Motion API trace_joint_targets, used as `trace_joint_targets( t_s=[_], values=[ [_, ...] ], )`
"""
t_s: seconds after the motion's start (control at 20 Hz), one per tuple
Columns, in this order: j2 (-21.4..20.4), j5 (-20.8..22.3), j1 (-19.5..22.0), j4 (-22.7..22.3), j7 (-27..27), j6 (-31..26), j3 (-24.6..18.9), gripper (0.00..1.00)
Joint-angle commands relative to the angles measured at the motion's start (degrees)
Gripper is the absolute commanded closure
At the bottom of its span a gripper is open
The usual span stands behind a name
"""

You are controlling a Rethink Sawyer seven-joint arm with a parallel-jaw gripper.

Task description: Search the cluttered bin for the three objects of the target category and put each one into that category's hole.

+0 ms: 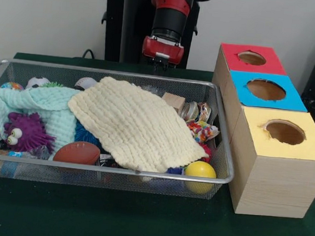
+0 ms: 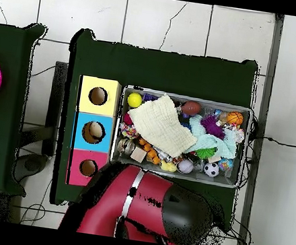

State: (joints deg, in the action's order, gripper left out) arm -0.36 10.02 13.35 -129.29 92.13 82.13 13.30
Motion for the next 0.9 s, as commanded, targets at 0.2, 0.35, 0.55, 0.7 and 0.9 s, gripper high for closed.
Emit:
trace_joint_targets(
  t_s=[0.2,0.35,0.55,0.7,0.9],
  values=[
    [-9.2,-3.0,0.0,0.9,11.6,-7.7,-2.9,1.0],
    [-10.1,-2.8,-0.1,0.6,11.8,-8.7,-2.8,1.0],
    [-10.2,-2.8,-0.3,0.6,12.2,-9.0,-2.7,1.0],
    [-9.8,-2.8,-0.4,1.2,12.4,-8.9,-2.8,1.0],
    [-6.0,-2.6,0.0,4.1,12.8,-6.5,-3.0,1.0]
  ],
)
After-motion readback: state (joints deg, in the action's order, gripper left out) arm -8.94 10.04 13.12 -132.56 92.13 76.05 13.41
